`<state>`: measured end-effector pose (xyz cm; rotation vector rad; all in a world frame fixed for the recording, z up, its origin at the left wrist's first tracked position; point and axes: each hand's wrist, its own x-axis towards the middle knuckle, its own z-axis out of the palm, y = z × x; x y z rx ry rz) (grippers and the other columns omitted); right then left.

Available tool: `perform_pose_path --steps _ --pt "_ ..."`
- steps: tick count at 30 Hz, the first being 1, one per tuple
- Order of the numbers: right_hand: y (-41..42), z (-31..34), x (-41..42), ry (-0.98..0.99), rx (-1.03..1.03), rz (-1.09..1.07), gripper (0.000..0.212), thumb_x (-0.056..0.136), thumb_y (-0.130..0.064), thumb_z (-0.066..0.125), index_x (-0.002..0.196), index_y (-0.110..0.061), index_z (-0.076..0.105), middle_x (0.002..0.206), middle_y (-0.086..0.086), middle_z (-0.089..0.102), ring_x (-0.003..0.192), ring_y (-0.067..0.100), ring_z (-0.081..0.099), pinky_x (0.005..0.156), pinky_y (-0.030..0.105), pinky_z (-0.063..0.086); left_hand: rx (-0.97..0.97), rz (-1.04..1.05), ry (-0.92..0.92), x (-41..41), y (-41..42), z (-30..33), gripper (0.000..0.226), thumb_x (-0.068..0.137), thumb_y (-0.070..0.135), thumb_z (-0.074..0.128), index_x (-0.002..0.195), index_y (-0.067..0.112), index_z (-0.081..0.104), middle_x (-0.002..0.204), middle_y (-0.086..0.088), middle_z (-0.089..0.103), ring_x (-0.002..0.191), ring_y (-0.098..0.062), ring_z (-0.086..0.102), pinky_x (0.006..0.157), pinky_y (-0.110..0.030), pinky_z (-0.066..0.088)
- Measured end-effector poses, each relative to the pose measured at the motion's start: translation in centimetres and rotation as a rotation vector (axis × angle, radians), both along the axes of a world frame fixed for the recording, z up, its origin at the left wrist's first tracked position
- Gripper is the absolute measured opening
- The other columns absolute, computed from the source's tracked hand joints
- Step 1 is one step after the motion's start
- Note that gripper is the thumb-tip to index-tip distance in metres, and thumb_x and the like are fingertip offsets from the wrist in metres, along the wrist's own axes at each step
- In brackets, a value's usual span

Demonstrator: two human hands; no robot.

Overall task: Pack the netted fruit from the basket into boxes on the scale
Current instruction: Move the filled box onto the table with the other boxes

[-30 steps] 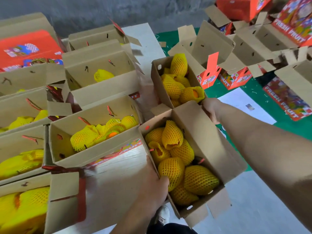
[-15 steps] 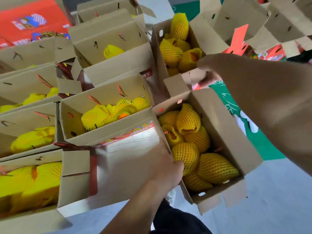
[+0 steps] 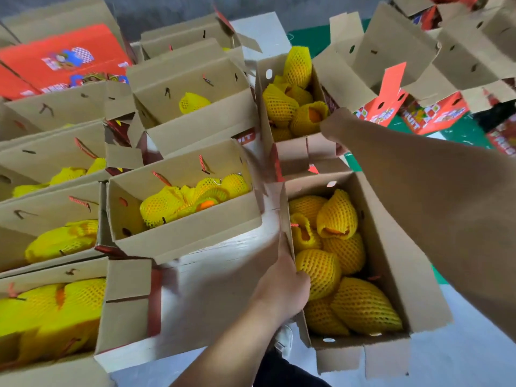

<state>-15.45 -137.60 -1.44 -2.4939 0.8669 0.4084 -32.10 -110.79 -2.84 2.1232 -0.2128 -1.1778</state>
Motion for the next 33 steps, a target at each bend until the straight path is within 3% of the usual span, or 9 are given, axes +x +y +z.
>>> perform_pose_path --steps 2,5,9,13,16,20,24,29,33 --pt "-0.3 0.4 -0.1 -0.136 0.300 -0.327 0.039 0.106 -0.038 0.054 0.132 -0.010 0.060 0.128 0.013 0.065 0.116 0.032 0.066 0.092 0.036 0.055 0.020 0.042 -0.075 -0.1 -0.4 -0.3 0.084 0.103 0.020 0.038 0.161 0.047 -0.016 0.130 -0.006 0.064 0.099 -0.031 0.071 0.089 -0.052 0.060" --pt "0.3 0.3 -4.0 -0.190 0.072 -0.090 0.053 0.110 -0.044 0.040 0.153 -0.013 0.040 0.153 0.015 0.046 0.139 0.036 0.046 0.113 0.044 0.039 0.006 0.116 -0.147 -0.6 -0.5 -0.8 0.078 0.107 0.019 0.036 0.163 0.045 -0.010 0.135 -0.006 0.062 0.104 -0.032 0.070 0.090 -0.053 0.059" --pt "1.3 -0.3 -15.0 -0.359 0.004 -0.284 0.057 0.100 -0.047 0.055 0.151 -0.024 0.043 0.150 0.014 0.051 0.137 0.037 0.049 0.110 0.050 0.044 -0.114 0.160 -0.176 0.6 -1.2 -1.4 0.073 0.106 0.017 0.039 0.162 0.050 0.005 0.162 0.003 0.042 0.140 -0.035 0.051 0.114 -0.055 0.045" --pt "4.5 -2.3 -21.5 -0.109 0.165 -0.242 0.032 0.098 -0.038 0.057 0.123 -0.019 0.054 0.116 0.015 0.066 0.104 0.036 0.063 0.090 0.043 0.053 -0.184 0.285 -0.227 3.1 -3.4 -1.9 0.086 0.096 0.001 0.040 0.164 0.045 0.011 0.154 -0.004 0.047 0.114 -0.020 0.059 0.088 -0.025 0.051" --pt "6.1 -2.9 -19.5 -0.128 0.065 -0.242 0.038 0.101 -0.011 0.044 0.139 -0.016 0.042 0.121 0.019 0.067 0.108 0.041 0.065 0.083 0.037 0.046 -0.177 0.325 -0.225 5.0 -4.7 -2.1 0.079 0.098 0.004 0.044 0.164 0.038 0.021 0.156 -0.008 0.047 0.128 -0.028 0.055 0.103 -0.036 0.051" --pt "5.7 -2.6 -19.0 -0.131 0.021 -0.203 0.045 0.097 -0.013 0.044 0.140 -0.018 0.035 0.124 0.017 0.062 0.108 0.039 0.064 0.090 0.055 0.056 -0.166 0.299 -0.299 6.4 -4.0 -1.2 0.049 0.098 0.015 0.055 0.147 0.017 0.056 0.132 -0.010 0.067 0.116 -0.030 0.065 0.101 -0.044 0.055" --pt "8.1 -2.5 -19.9 -0.161 -0.142 -0.152 0.068 0.097 -0.026 0.048 0.156 -0.020 0.016 0.157 0.014 0.038 0.140 0.043 0.042 0.113 0.060 0.039 -0.419 0.276 -0.668 6.9 2.6 0.7 0.029 0.100 0.024 0.055 0.124 0.032 0.068 0.125 0.011 0.071 0.118 -0.020 0.066 0.103 -0.046 0.053" --pt "13.7 -1.1 -17.5 -0.336 -0.119 -0.065 0.063 0.100 -0.035 0.047 0.158 -0.028 0.022 0.167 0.008 0.020 0.152 0.040 0.019 0.122 0.060 0.020 0.469 -0.083 -0.867 11.3 12.0 -0.1 0.043 0.092 0.041 0.067 0.132 0.025 0.061 0.132 -0.008 0.065 0.124 -0.041 0.054 0.107 -0.049 0.040" --pt "20.6 -0.2 -16.1 -0.523 0.155 0.037 0.059 0.097 -0.031 0.055 0.153 -0.024 0.036 0.151 0.006 0.041 0.135 0.031 0.039 0.114 0.048 0.035 0.426 -0.180 -0.927 9.1 14.2 -0.7 0.027 0.097 0.025 0.062 0.123 0.032 0.067 0.122 -0.001 0.068 0.114 -0.036 0.059 0.087 -0.042 0.038"
